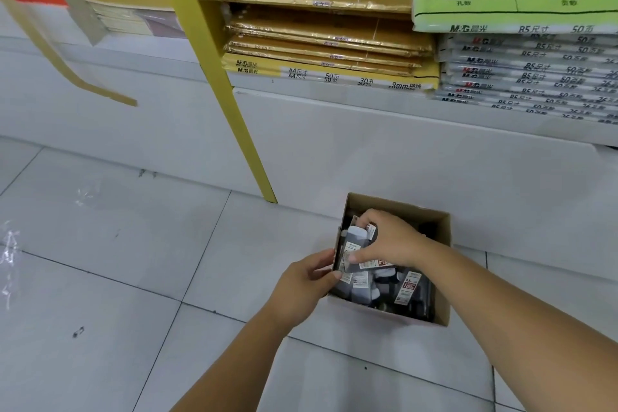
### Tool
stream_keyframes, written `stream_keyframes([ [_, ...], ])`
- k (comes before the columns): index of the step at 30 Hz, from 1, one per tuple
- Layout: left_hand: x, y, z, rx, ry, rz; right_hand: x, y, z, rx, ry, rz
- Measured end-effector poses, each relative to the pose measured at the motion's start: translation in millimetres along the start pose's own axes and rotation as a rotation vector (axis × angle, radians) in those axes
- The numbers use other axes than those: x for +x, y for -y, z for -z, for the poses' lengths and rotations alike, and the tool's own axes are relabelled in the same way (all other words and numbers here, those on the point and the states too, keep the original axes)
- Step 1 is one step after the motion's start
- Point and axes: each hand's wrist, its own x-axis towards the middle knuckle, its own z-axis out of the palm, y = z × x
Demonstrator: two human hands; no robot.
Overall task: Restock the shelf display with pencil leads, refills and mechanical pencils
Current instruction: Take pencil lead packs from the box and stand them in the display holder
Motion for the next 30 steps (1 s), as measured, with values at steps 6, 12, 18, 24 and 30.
stream_keyframes([
  [6,0,-1,0,0.024,0.004,-0.004,5,10,12,-0.011,0.163,-0.006],
  [12,0,-1,1,0.026,-0.003,-0.008,-2,14,-1,-0.021,0.132,0.032],
  [18,2,2,-1,0.070,-0.035,-0.026,-17,9,0,0.185,0.025,0.027],
  [24,7,-12,-10,0.411,-0.195,-0.195,-37,15,20,0.333,0.011,0.078],
  [30,8,-46,-27,0.356,-0.089,-0.358,-57,34,31,0.498,-0.061,0.157],
])
